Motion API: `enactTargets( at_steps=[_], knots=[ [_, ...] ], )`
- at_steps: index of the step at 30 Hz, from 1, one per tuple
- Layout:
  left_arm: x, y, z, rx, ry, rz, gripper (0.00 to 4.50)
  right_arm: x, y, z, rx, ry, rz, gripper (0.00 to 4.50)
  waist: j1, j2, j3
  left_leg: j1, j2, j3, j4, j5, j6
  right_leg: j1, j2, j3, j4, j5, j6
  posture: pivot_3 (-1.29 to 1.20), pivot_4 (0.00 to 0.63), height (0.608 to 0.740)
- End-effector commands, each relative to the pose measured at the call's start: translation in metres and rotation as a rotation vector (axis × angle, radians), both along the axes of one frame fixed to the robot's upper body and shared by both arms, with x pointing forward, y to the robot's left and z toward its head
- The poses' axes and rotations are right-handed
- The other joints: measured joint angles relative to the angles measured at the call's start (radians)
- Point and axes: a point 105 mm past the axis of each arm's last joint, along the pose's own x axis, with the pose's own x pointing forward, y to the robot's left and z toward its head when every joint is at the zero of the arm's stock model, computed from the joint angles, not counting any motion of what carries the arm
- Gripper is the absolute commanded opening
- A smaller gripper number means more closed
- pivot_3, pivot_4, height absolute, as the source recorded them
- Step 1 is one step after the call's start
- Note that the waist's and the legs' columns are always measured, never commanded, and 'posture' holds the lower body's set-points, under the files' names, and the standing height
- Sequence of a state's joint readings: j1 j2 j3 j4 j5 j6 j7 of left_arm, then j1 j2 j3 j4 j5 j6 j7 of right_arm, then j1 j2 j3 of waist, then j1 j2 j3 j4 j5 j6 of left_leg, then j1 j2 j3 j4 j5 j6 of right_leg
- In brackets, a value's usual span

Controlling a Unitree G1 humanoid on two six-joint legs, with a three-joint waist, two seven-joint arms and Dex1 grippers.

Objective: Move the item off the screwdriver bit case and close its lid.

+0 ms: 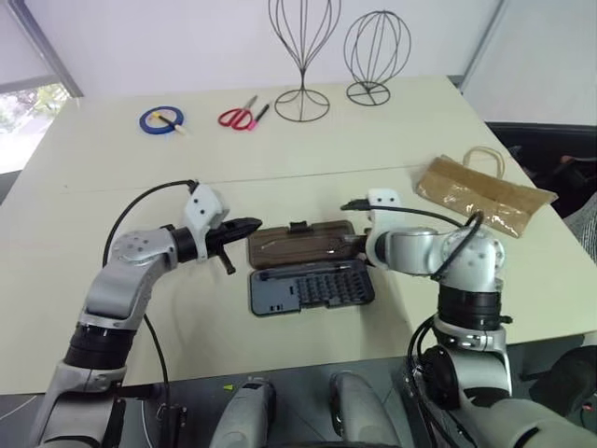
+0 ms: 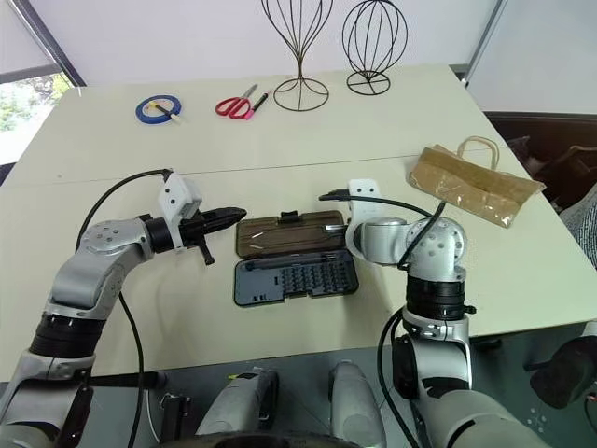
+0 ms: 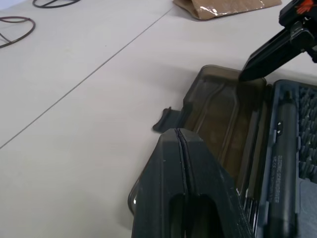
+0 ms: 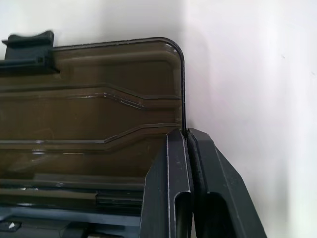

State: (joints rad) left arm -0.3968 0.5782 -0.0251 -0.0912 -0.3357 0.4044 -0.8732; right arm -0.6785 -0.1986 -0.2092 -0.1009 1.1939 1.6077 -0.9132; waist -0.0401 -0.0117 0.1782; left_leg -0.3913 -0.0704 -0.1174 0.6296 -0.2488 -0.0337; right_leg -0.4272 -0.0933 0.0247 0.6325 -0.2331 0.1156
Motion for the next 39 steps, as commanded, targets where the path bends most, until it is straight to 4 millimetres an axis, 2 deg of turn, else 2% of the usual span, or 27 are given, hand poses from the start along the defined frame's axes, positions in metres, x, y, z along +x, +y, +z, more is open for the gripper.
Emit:
enactTargets(
  at_steps=[1, 7, 8, 10, 15, 17, 22, 27, 29, 32, 34, 39],
  knots=[
    [-0.002, -0.001, 0.009, 0.005, -0.045, -0.013, 0.0, -0.002, -0.005, 0.007, 0.006, 0.006, -0.007, 0.04, 0.0, 0.0, 0.0, 0.0, 0.0, 0.0, 0.0, 0.0, 0.0, 0.0, 0.0, 0.0, 0.0, 0.0, 0.0, 0.0, 0.15, 0.74],
    [-0.001, -0.003, 0.009, 0.009, -0.049, -0.018, 0.0, -0.007, -0.002, 0.01, 0.024, 0.033, -0.004, 0.04, -0.002, 0.0, 0.0, 0.0, 0.0, 0.001, 0.0, 0.0, 0.0, 0.0, 0.0, 0.0, 0.0, 0.0, 0.0, 0.0, 0.15, 0.74],
    [-0.001, -0.003, 0.009, 0.009, -0.049, -0.018, 0.0, -0.009, -0.002, 0.011, 0.026, 0.041, -0.007, 0.29, -0.002, 0.0, 0.0, 0.0, 0.0, 0.001, 0.0, 0.0, 0.0, 0.0, 0.0, 0.0, 0.0, 0.0, 0.0, 0.0, 0.15, 0.74],
    [-0.001, -0.003, 0.009, 0.009, -0.049, -0.019, 0.0, -0.012, -0.002, 0.012, 0.03, 0.062, -0.013, 0.9, -0.003, 0.0, 0.0, 0.0, 0.0, 0.001, 0.0, 0.0, 0.001, 0.0, 0.0, 0.0, 0.0, 0.0, 0.0, 0.0, 0.15, 0.74],
    [-0.002, -0.002, 0.009, 0.005, -0.046, -0.017, 0.0, -0.015, -0.002, 0.018, 0.024, 0.081, -0.019, 3.39, -0.006, 0.0, 0.001, 0.0, 0.001, 0.002, 0.0, 0.0, 0.001, 0.0, 0.001, 0.0, -0.001, 0.0, 0.0, 0.0, 0.15, 0.74],
    [-0.002, -0.002, 0.009, -0.005, -0.042, -0.014, 0.0, -0.012, -0.003, 0.027, -0.005, 0.025, 0.004, 4.39, -0.004, 0.0, 0.001, 0.0, 0.001, 0.002, 0.0, 0.0, 0.001, 0.0, 0.001, 0.0, -0.001, 0.0, 0.0, 0.0, 0.15, 0.74],
    [-0.006, 0.0, 0.012, -0.055, -0.018, -0.01, 0.0, -0.001, -0.003, 0.055, -0.016, -0.174, 0.082, 4.45, -0.003, 0.0, 0.001, -0.001, 0.001, 0.002, 0.0, -0.001, 0.002, 0.0, 0.001, 0.0, -0.002, 0.0, 0.0, 0.0, 0.15, 0.74],
    [-0.017, 0.001, 0.021, -0.124, 0.025, -0.028, 0.0, 0.008, 0.001, 0.077, 0.103, -0.319, 0.174, 4.45, -0.003, 0.0, 0.001, -0.001, 0.001, 0.002, 0.0, -0.001, 0.002, 0.0, 0.002, 0.0, -0.002, 0.0, 0.001, 0.0, 0.15, 0.74],
    [-0.027, -0.003, 0.023, -0.157, 0.064, -0.063, 0.0, 0.016, -0.005, 0.084, 0.028, -0.412, 0.188, 4.45, -0.002, 0.0, 0.001, -0.001, 0.002, 0.002, 0.001, -0.001, 0.002, 0.0, 0.002, 0.0, -0.002, 0.0, 0.001, 0.0, 0.15, 0.74],
    [-0.044, -0.007, 0.02, -0.15, 0.118, -0.117, 0.0, 0.027, -0.009, 0.086, -0.02, -0.474, 0.223, 4.45, -0.001, -0.001, 0.002, -0.001, 0.002, 0.002, 0.001, -0.001, 0.002, 0.0, 0.002, 0.0, -0.002, -0.001, 0.001, 0.0, 0.15, 0.74],
    [-0.05, -0.009, 0.016, -0.135, 0.144, -0.135, 0.0, 0.031, -0.004, 0.09, -0.022, -0.525, 0.293, 4.45, -0.003, 0.0, 0.002, -0.001, 0.002, 0.002, 0.0, -0.001, 0.002, 0.0, 0.002, 0.0, -0.002, -0.001, 0.0, 0.0, 0.15, 0.74],
    [-0.063, -0.015, 0.008, -0.104, 0.197, -0.181, 0.0, 0.041, 0.007, 0.088, -0.19, -0.633, 0.499, 4.45, -0.002, 0.0, 0.003, -0.001, 0.001, 0.002, 0.001, -0.001, 0.002, 0.0, 0.003, 0.0, -0.003, -0.001, 0.0, 0.0, 0.15, 0.74]
  ],
)
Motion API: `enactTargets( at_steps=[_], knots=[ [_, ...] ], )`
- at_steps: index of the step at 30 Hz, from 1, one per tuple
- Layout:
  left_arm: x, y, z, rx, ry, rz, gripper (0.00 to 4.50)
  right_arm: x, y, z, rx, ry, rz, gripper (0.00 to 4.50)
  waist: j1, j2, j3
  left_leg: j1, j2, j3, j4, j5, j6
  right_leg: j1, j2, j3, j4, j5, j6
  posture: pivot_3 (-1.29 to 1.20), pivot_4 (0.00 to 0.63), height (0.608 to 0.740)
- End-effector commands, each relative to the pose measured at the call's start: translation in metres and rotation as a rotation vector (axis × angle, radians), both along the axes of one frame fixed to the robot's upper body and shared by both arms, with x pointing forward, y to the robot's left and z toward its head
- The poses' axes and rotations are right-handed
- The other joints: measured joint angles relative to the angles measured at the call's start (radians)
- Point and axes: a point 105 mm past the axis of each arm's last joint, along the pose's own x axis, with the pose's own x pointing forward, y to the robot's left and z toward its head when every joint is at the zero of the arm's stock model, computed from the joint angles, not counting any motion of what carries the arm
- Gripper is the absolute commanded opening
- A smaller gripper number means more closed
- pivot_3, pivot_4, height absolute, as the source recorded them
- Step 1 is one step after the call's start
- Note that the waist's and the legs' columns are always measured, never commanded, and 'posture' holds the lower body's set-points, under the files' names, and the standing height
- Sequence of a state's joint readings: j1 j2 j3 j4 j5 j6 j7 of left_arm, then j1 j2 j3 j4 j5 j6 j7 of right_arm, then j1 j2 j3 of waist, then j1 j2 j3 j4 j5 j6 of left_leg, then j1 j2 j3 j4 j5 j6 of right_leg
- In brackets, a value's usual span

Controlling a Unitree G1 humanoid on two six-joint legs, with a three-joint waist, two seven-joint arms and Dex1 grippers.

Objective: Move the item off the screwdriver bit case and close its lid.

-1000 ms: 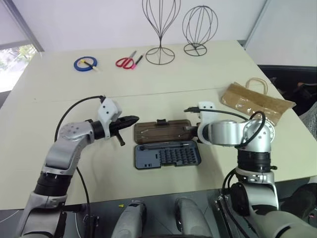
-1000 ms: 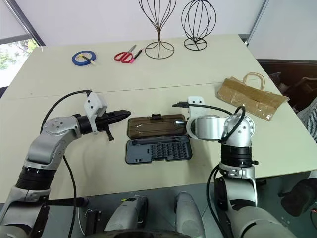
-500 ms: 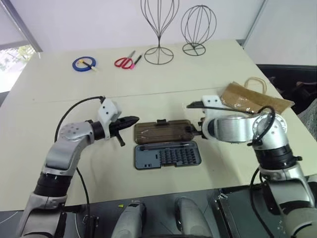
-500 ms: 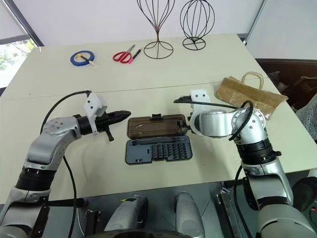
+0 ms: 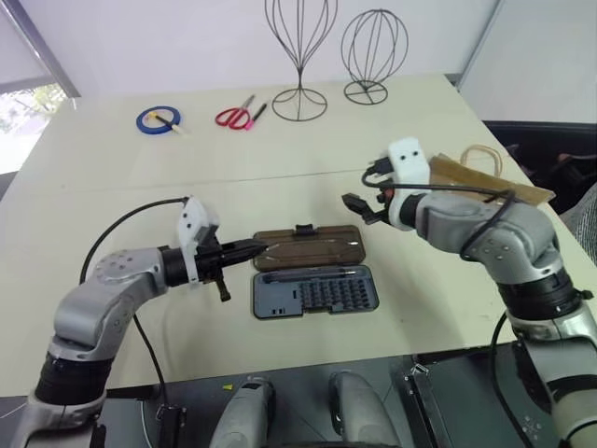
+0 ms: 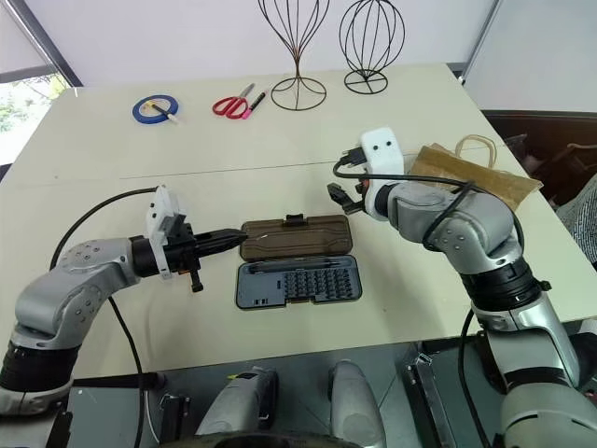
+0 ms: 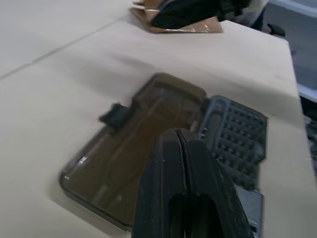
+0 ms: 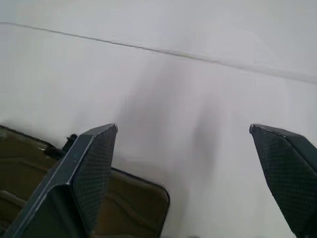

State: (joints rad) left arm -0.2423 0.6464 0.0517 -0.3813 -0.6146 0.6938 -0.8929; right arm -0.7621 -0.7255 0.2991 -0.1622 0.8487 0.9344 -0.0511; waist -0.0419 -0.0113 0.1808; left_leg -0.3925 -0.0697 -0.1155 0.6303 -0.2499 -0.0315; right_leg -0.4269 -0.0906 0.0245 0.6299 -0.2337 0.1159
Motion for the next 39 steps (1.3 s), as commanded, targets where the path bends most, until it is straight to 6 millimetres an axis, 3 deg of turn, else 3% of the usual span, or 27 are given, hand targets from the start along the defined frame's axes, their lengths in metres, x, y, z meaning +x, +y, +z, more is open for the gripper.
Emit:
enactTargets(
  at_steps=[1, 8, 12, 20, 27, 39],
  knots=[
    [-0.01, -0.005, 0.002, 0.021, -0.002, -0.053, 0.0, 0.007, 0.01, 0.014, -0.092, -0.131, 0.125, 4.45, 0.0, 0.0, 0.0, 0.0, 0.0, 0.0, 0.0, 0.0, 0.0, 0.0, 0.0, 0.0, 0.0, 0.0, 0.0, 0.0, 0.15, 0.74],
    [-0.017, -0.008, -0.024, 0.051, 0.079, -0.097, 0.0, 0.023, 0.018, -0.003, -0.152, -0.075, 0.204, 4.45, 0.003, 0.0, 0.0, 0.0, 0.0, 0.0, 0.0, 0.0, 0.0, 0.0, 0.0, 0.0, 0.0, 0.0, 0.0, 0.0, 0.15, 0.74],
    [-0.022, -0.011, -0.054, 0.107, 0.138, -0.15, 0.0, 0.032, 0.014, -0.008, -0.251, -0.073, 0.236, 4.45, 0.004, 0.0, 0.0, 0.0, 0.0, 0.0, 0.0, 0.0, 0.0, 0.0, -0.001, 0.0, 0.0, 0.0, 0.0, 0.0, 0.15, 0.74],
    [-0.018, -0.013, -0.074, 0.14, 0.156, -0.174, 0.0, 0.026, 0.016, -0.016, -0.326, -0.007, 0.424, 4.45, 0.004, 0.0, 0.0, 0.0, -0.001, 0.0, 0.0, 0.0, 0.0, 0.0, -0.001, 0.0, 0.0, 0.0, 0.0, 0.0, 0.15, 0.74],
    [-0.016, -0.011, -0.087, 0.153, 0.158, -0.169, 0.0, 0.016, 0.022, -0.009, -0.235, 0.049, 0.573, 4.45, 0.005, 0.0, 0.0, 0.001, -0.001, -0.001, 0.0, 0.0, 0.0, 0.0, -0.002, 0.0, 0.0, 0.0, 0.0, 0.0, 0.15, 0.74],
    [-0.023, 0.004, -0.117, 0.162, 0.153, -0.157, 0.0, 0.022, 0.024, -0.032, -0.287, 0.111, 0.609, 4.45, 0.004, 0.003, -0.002, 0.002, -0.001, -0.002, 0.0, 0.0, -0.001, 0.001, -0.003, 0.0, 0.001, 0.0, 0.0, 0.0, 0.15, 0.74]
  ],
)
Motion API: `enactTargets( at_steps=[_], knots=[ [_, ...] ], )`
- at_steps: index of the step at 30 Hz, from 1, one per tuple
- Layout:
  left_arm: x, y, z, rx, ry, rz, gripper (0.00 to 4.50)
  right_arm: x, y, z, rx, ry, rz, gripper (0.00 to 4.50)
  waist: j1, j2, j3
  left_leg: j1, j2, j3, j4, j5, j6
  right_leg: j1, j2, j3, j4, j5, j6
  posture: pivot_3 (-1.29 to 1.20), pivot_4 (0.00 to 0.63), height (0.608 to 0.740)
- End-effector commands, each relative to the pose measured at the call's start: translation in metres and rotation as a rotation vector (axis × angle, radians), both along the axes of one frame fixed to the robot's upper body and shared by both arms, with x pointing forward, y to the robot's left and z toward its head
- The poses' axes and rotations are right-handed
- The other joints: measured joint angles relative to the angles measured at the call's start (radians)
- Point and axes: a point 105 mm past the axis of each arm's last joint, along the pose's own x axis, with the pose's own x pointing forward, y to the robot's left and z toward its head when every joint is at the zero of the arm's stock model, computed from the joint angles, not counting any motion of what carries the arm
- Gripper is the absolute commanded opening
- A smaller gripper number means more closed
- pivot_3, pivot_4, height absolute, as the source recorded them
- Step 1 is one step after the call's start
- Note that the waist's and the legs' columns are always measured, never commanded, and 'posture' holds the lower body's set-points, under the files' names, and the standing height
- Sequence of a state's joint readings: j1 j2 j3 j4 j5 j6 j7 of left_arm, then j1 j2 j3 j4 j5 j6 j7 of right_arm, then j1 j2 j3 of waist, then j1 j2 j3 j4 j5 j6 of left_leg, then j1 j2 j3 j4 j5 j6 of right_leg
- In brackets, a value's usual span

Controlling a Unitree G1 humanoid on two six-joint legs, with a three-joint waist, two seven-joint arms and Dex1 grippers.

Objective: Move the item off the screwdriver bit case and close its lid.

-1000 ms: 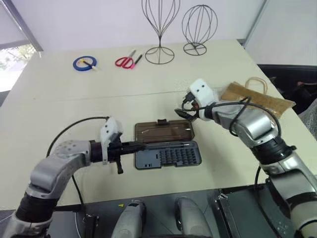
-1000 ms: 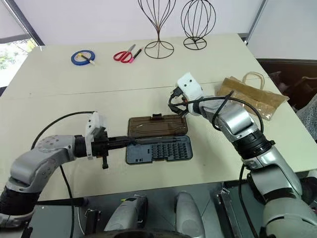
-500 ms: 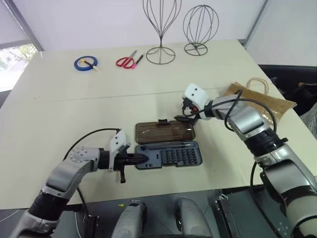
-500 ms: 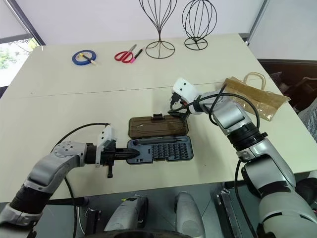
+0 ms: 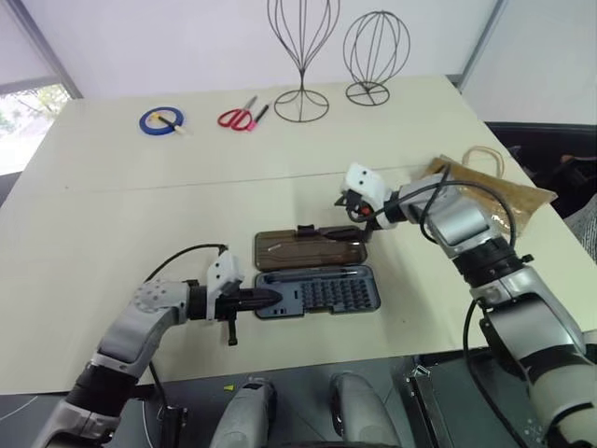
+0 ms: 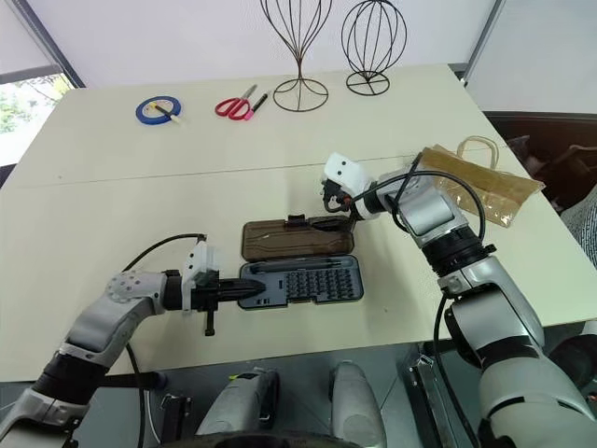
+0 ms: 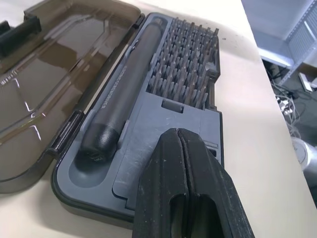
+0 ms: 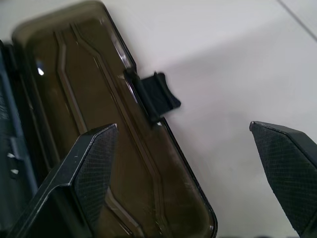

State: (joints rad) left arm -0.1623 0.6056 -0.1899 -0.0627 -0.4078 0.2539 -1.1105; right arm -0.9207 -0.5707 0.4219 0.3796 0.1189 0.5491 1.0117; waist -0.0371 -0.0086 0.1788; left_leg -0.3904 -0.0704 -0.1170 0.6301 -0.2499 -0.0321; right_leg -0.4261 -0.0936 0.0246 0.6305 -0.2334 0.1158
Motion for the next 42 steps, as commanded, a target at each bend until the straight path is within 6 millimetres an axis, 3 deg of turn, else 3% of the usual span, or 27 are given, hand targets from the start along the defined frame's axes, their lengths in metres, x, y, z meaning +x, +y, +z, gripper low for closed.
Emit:
enactTargets(
  at_steps=[1, 11, 15, 21, 32, 40, 42],
  knots=[
    [-0.008, 0.016, -0.036, 0.093, 0.099, 0.052, 0.0, 0.007, 0.002, 0.011, 0.001, -0.044, 0.007, 4.45, -0.001, 0.001, -0.001, 0.0, 0.0, 0.0, 0.0, 0.0, 0.0, 0.0, 0.0, 0.0, 0.0, 0.0, 0.0, 0.0, 0.15, 0.74],
    [-0.009, 0.016, -0.031, 0.089, 0.075, 0.064, 0.0, 0.024, -0.007, -0.007, 0.008, -0.014, -0.083, 4.45, -0.006, 0.003, -0.002, 0.001, 0.0, 0.0, 0.0, 0.0, 0.0, 0.0, 0.0, 0.0, 0.001, 0.0, 0.0, 0.0, 0.15, 0.74],
    [-0.008, 0.013, -0.024, 0.088, 0.068, 0.069, 0.0, 0.023, -0.006, -0.011, 0.004, -0.005, -0.075, 3.12, -0.006, 0.003, -0.002, 0.001, 0.0, 0.0, 0.0, 0.0, 0.0, 0.0, 0.0, 0.0, 0.001, 0.0, 0.0, 0.0, 0.15, 0.74],
    [-0.004, 0.009, -0.015, 0.089, 0.063, 0.075, 0.0, 0.015, -0.002, -0.019, -0.026, 0.006, -0.028, 0.09, -0.008, 0.003, -0.003, 0.003, -0.001, 0.0, 0.0, 0.0, 0.0, 0.002, 0.001, 0.0, 0.002, 0.0, 0.0, 0.0, 0.15, 0.74],
    [-0.001, -0.003, 0.004, 0.084, 0.049, 0.075, 0.0, 0.001, 0.003, -0.019, -0.085, -0.04, 0.065, 0.02, -0.004, 0.003, -0.003, 0.008, 0.0, -0.001, -0.001, 0.0, 0.0, 0.008, 0.002, 0.0, 0.001, 0.0, -0.001, 0.0, 0.15, 0.74],
    [0.002, -0.001, 0.004, 0.087, 0.047, 0.08, 0.0, 0.007, -0.004, -0.028, -0.133, -0.025, 0.048, 0.02, -0.003, 0.003, -0.003, 0.008, 0.0, -0.001, -0.001, 0.0, 0.0, 0.008, 0.001, 0.0, 0.0, 0.0, -0.001, 0.0, 0.15, 0.74],
    [0.002, 0.0, 0.002, 0.088, 0.047, 0.081, 0.0, 0.009, -0.005, -0.029, -0.148, -0.027, 0.057, 0.56, -0.003, 0.003, -0.003, 0.008, 0.0, -0.001, -0.001, 0.0, 0.0, 0.008, 0.001, 0.0, 0.0, 0.0, -0.001, 0.0, 0.15, 0.74]
  ],
)
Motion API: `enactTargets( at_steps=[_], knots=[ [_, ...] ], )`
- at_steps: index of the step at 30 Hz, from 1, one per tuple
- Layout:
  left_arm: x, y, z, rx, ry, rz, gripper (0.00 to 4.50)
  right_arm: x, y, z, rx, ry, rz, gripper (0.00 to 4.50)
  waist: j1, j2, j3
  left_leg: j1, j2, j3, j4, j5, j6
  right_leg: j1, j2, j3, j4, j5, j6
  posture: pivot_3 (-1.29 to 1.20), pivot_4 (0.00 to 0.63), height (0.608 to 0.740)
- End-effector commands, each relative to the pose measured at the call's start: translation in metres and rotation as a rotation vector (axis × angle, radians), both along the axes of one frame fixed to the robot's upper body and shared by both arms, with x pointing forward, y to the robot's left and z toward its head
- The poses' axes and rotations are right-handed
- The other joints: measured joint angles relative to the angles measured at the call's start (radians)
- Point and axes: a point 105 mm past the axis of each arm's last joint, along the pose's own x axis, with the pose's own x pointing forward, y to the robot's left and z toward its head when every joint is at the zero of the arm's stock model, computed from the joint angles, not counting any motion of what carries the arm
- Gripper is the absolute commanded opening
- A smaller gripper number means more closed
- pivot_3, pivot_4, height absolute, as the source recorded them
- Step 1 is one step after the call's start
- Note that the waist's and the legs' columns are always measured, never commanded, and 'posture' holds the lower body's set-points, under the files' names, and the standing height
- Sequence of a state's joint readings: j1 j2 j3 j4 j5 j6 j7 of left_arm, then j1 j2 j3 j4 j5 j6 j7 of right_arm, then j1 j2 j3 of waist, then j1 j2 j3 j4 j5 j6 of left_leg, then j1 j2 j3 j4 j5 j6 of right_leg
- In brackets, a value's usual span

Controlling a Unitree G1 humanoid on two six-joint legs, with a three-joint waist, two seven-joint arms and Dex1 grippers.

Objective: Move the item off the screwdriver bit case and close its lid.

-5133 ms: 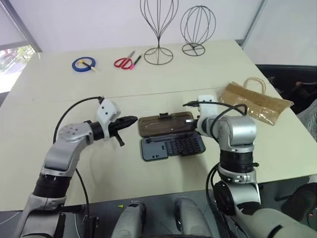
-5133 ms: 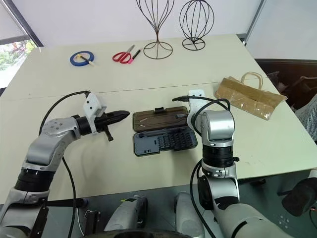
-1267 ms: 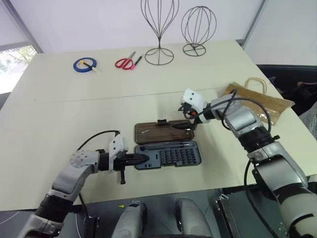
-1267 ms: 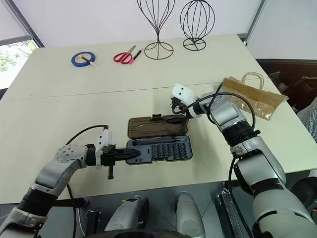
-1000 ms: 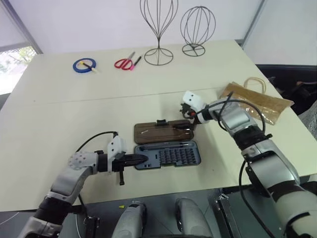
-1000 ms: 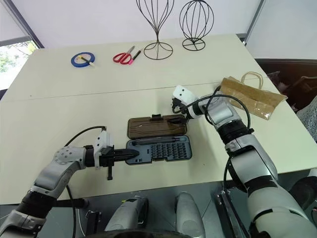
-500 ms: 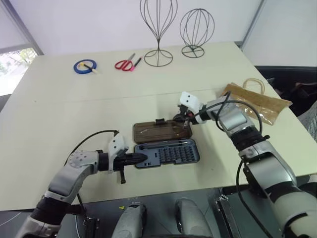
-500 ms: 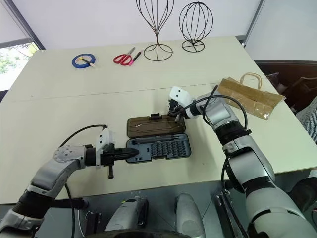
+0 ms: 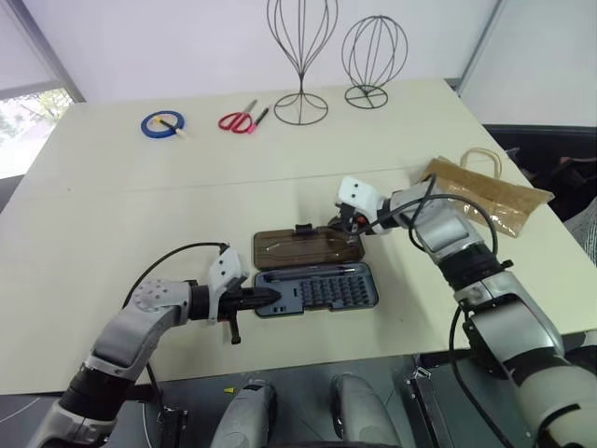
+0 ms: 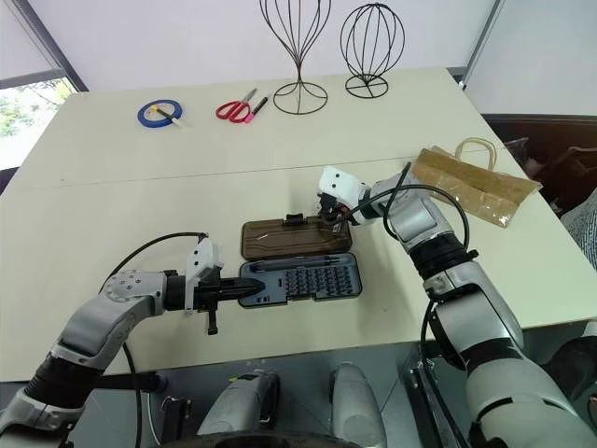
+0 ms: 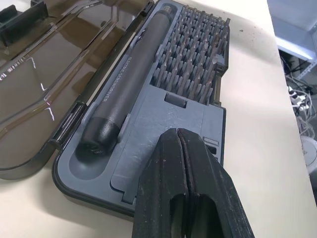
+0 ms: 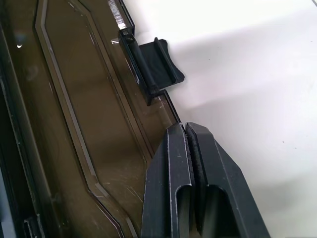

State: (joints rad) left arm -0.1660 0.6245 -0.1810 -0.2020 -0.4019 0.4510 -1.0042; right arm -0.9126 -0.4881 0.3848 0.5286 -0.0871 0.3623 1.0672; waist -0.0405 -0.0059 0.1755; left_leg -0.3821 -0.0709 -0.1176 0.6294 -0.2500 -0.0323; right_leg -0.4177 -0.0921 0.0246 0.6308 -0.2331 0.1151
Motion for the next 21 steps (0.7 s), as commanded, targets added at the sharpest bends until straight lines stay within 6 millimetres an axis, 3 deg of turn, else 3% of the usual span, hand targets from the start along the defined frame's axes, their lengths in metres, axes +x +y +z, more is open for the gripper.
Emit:
enactTargets(
  at_steps=[1, 4, 12, 16, 18, 21],
  knots=[
    [0.001, 0.003, -0.006, 0.023, 0.011, 0.007, 0.0, 0.003, -0.004, -0.007, -0.055, 0.019, 0.001, 0.92, 0.001, 0.0, 0.0, 0.0, 0.0, 0.0, 0.0, 0.0, 0.0, 0.0, 0.0, 0.0, 0.0, 0.0, 0.0, 0.0, 0.15, 0.74],
    [0.001, 0.004, -0.008, 0.022, 0.008, 0.009, 0.0, 0.01, -0.001, -0.005, -0.097, 0.012, 0.026, 2.36, -0.001, 0.0, 0.0, 0.0, 0.0, 0.0, 0.0, 0.0, 0.0, 0.0, 0.0, 0.0, 0.0, 0.0, 0.0, 0.0, 0.15, 0.74],
    [0.001, 0.003, -0.014, 0.017, -0.002, 0.02, 0.0, 0.023, 0.003, -0.001, -0.167, 0.042, 0.052, 2.36, -0.004, 0.0, 0.0, 0.001, 0.0, 0.0, 0.0, 0.0, 0.0, 0.0, 0.0, 0.0, 0.0, 0.0, 0.0, 0.0, 0.15, 0.74],
    [0.002, 0.002, -0.015, 0.011, -0.013, 0.034, 0.0, 0.023, 0.002, -0.006, -0.196, 0.083, 0.056, 1.09, -0.004, 0.0, 0.0, 0.007, 0.0, 0.0, -0.001, 0.0, 0.0, 0.006, 0.0, 0.0, 0.0, 0.0, 0.0, 0.0, 0.15, 0.74],
    [0.002, 0.002, -0.016, 0.01, -0.017, 0.041, 0.0, 0.022, 0.001, -0.01, -0.211, 0.1, 0.063, 0.02, -0.006, 0.0, 0.0, 0.01, 0.0, 0.0, -0.001, 0.0, 0.0, 0.01, 0.0, 0.0, -0.001, 0.0, -0.001, 0.0, 0.15, 0.74],
    [0.001, 0.002, -0.016, 0.008, -0.021, 0.05, 0.0, 0.019, 0.001, -0.016, -0.228, 0.125, 0.082, 0.02, -0.006, 0.0, 0.0, 0.012, 0.0, -0.001, 0.0, 0.0, 0.0, 0.011, 0.002, 0.0, 0.0, -0.001, -0.002, 0.0, 0.15, 0.74]
  ],
)
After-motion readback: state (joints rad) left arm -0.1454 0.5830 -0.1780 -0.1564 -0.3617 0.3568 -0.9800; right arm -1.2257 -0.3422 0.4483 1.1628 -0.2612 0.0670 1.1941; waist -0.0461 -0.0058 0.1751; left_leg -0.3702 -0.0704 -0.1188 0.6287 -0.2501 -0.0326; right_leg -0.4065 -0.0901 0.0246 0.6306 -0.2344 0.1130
